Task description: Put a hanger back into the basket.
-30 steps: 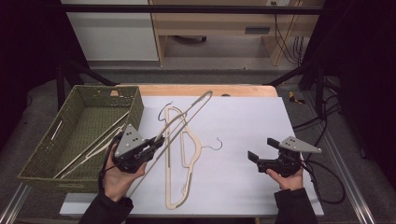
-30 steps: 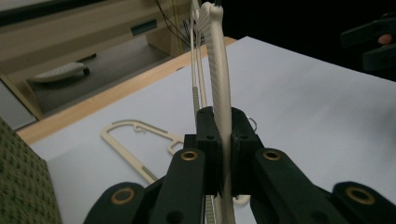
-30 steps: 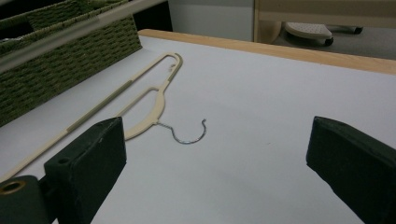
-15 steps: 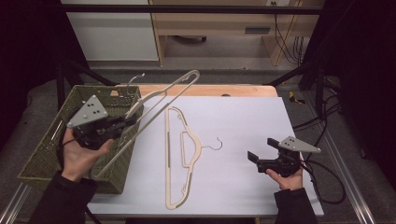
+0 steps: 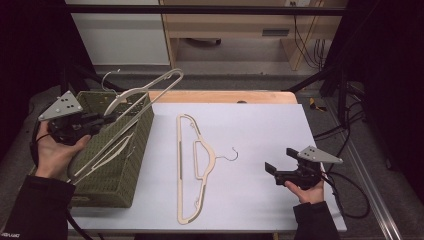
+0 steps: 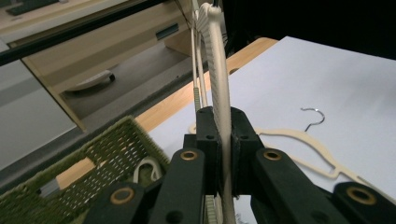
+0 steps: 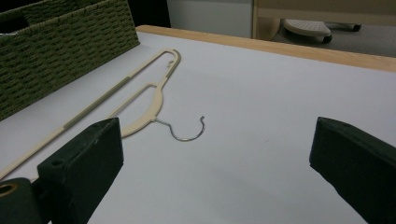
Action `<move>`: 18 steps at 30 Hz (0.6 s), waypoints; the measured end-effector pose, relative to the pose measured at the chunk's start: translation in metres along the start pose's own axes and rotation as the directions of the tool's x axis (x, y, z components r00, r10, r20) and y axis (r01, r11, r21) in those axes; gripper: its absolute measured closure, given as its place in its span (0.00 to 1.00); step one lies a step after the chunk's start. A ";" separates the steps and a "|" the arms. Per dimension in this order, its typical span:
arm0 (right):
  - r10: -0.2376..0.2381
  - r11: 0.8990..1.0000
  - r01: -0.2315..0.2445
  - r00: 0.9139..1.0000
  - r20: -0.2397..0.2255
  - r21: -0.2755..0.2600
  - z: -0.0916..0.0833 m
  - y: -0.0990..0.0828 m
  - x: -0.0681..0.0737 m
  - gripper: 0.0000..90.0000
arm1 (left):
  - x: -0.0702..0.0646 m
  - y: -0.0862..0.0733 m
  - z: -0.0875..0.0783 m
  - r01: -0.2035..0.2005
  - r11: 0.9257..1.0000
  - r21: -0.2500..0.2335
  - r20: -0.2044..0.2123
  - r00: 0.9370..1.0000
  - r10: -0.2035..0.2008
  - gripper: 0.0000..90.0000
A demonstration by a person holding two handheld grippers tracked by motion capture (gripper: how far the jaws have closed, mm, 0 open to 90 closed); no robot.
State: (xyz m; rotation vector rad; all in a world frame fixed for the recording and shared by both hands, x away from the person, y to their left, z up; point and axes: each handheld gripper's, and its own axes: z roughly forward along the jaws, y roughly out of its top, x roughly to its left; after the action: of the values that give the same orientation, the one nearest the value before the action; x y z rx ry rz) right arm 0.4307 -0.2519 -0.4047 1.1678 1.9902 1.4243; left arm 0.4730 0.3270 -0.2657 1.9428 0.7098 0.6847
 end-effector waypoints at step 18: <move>-0.013 1.000 0.013 1.000 -0.001 0.008 0.001 -0.001 0.000 0.04 | 0.051 -0.054 -0.008 0.013 0.995 0.097 -0.075 0.997 -0.006 0.94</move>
State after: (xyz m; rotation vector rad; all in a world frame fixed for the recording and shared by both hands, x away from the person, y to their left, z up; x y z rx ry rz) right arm 0.4316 -0.2514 -0.4058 1.1560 2.0026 1.4121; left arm 0.4911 0.3894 -0.3018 2.0102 0.8114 0.7323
